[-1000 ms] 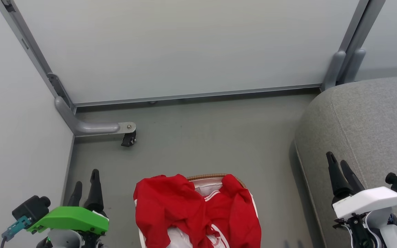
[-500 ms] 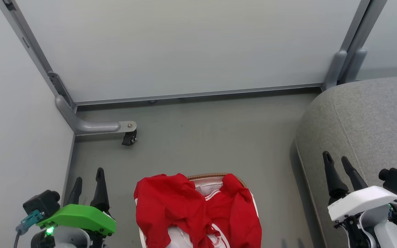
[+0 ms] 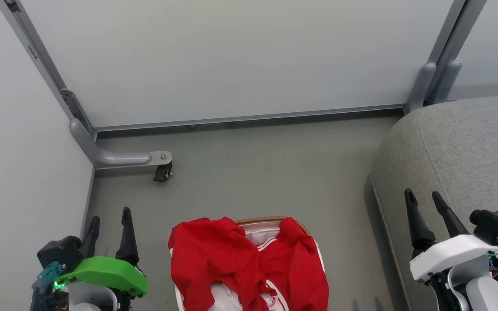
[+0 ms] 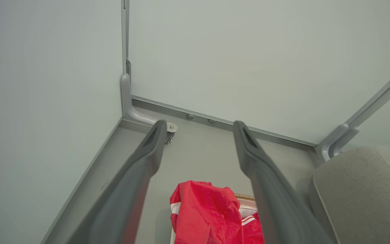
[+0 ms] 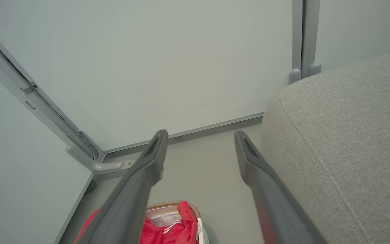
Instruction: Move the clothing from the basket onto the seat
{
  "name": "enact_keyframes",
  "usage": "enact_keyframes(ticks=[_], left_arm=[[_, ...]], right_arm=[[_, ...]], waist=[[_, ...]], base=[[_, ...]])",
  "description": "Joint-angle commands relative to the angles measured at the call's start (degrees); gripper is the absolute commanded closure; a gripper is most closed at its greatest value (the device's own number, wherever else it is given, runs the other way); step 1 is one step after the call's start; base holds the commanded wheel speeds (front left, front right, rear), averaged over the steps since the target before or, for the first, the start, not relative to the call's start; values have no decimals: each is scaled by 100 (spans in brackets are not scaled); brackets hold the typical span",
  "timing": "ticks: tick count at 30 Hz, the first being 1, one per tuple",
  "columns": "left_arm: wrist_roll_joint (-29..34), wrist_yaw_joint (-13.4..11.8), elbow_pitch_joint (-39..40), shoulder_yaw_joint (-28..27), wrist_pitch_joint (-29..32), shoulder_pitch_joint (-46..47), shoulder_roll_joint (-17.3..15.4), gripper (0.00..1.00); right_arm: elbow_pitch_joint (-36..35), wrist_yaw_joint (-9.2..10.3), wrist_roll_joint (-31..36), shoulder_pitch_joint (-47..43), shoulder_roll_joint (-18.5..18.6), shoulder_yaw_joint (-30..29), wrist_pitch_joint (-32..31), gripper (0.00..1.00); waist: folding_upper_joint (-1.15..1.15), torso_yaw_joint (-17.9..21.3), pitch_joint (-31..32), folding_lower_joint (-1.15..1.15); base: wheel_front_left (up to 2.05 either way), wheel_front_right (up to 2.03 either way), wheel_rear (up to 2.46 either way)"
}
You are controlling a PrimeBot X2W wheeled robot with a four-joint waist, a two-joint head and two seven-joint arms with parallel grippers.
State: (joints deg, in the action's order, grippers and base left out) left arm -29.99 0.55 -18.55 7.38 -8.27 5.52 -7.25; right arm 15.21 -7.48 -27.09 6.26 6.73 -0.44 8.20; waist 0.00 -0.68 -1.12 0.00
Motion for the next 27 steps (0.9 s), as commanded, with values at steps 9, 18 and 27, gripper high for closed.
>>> enact_keyframes(ticks=[9, 18, 27], left_arm=[[627, 86, 108, -44, -183, 54, 47, 0], [1099, 170, 38, -103, -302, -7, 175, 0], [1505, 260, 11, -235, -408, -97, 287, 0]], right_arm=[[-91, -1, 637, 78, -7, -47, 186, 0], [-86, -2, 1120, -38, -36, -7, 309, 0], [-29, -1, 1522, -104, -120, -85, 425, 0]], waist=[[0, -10, 3, 0], [0, -21, 17, 0], [0, -17, 17, 0]], base=[[0, 0, 0], [0, 0, 0], [0, 0, 0]])
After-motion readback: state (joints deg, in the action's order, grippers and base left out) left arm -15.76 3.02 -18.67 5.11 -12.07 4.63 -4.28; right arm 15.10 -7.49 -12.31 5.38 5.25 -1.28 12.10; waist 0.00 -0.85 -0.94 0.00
